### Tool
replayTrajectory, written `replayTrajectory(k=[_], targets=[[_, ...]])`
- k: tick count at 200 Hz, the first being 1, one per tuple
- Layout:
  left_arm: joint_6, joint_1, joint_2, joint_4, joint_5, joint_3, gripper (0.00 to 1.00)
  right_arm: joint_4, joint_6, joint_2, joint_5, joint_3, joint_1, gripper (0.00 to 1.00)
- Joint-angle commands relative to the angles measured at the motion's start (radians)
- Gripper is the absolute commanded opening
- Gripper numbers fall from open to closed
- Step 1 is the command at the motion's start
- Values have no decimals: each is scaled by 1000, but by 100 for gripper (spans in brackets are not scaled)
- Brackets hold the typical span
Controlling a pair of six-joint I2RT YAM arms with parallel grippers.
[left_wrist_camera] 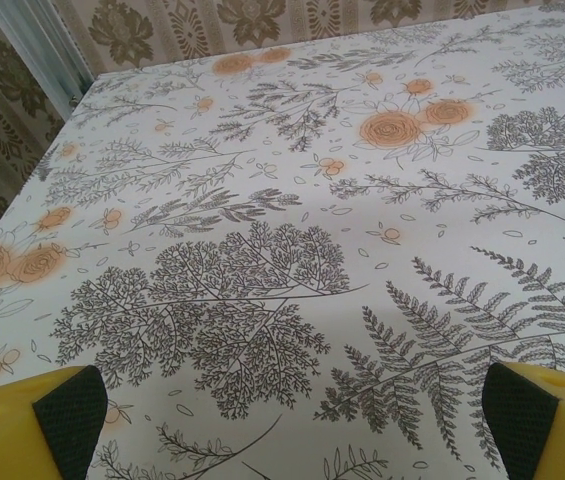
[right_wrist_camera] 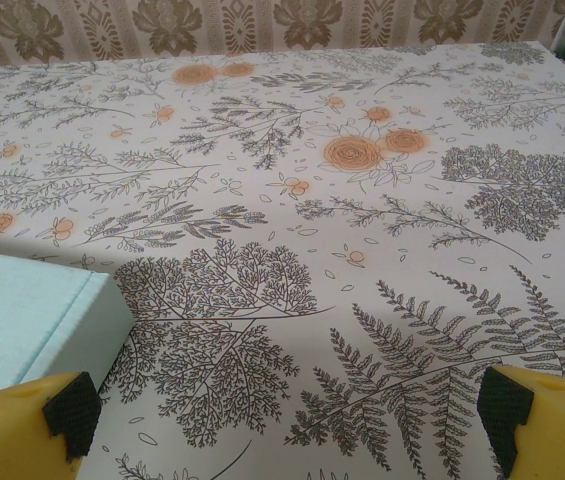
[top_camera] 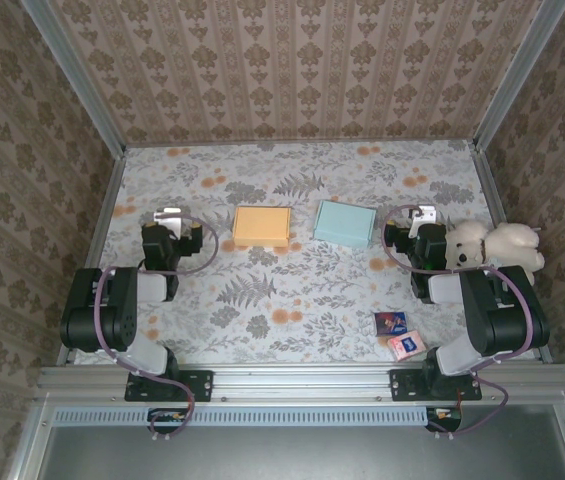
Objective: Fold the paper box
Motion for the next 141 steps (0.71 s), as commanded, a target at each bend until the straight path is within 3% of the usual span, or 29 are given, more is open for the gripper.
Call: replayTrajectory(k=[1,141], targets=[[-5,-4,-15,29,-14,-11,100,9,-11,4,-11,22,1,100],[-20,24,-15,-6,51,5,100,8,-11,4,-10,21,1,100]])
